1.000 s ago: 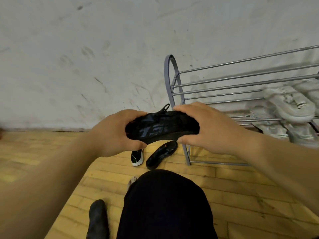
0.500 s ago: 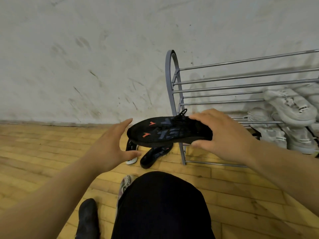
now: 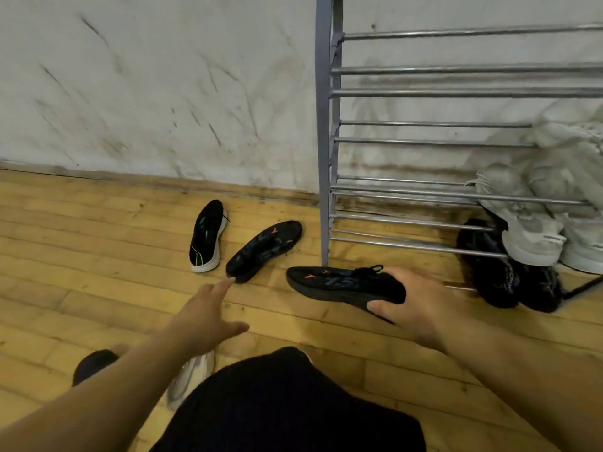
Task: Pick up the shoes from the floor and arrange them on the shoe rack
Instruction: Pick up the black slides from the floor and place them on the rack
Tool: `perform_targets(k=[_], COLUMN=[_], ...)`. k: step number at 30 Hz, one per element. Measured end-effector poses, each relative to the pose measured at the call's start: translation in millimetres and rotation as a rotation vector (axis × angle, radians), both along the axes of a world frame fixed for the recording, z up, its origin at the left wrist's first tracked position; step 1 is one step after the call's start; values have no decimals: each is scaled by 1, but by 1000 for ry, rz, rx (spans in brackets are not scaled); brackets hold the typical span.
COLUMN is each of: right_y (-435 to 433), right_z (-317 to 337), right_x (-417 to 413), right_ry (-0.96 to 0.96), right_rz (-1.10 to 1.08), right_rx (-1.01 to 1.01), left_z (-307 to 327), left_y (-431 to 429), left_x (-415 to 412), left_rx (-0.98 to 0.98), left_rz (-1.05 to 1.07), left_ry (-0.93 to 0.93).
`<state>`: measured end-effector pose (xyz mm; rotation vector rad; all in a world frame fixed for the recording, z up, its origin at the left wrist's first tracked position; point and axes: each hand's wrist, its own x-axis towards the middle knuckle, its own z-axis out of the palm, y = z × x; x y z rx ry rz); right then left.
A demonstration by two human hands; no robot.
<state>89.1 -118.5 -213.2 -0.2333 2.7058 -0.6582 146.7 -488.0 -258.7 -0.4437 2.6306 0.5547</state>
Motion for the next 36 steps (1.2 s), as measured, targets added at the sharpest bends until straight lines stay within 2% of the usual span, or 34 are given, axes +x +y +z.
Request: perform_targets(k=[7, 10, 14, 16, 19, 24, 26, 28, 31, 34, 36], right_y=[-35, -41, -32, -27, -26, -23, -19, -17, -16, -14, -12], right_z=[-104, -128, -144, -143, -138, -131, -131, -134, -138, -136, -132], right_x=[-17, -19, -16, -16, -16, -2, 8, 18, 26, 22, 14], right_ry=[-177, -256, -297, -337, -341, -320, -370, -406, -436, -510, -580], right_rz=[-156, -222, -193, -209, -253, -348, -376, -372, -372, -393, -435], right_rx=[-126, -106, -105, -133, -153, -148, -153, -130, -126, -205, -284], left_z=[-84, -112, -142, -145, -135, -98, -92, -97, -119, -140, -150], left_y=[-27, -36, -37, -33, -24, 25, 44, 54, 63, 77, 84], left_x=[-74, -107, -129, -134, -129, -64, -32, -14, -14, -29, -42], left_rx=[-61, -129, -242, -268, -228, -37, 64, 108, 107, 195, 180], left_rz=[-86, -142, -258, -276, -249, -277, -219, -60, 163, 289, 339], left_ry=[-84, -138, -254, -288, -228, -82, -20, 11, -93, -152, -157])
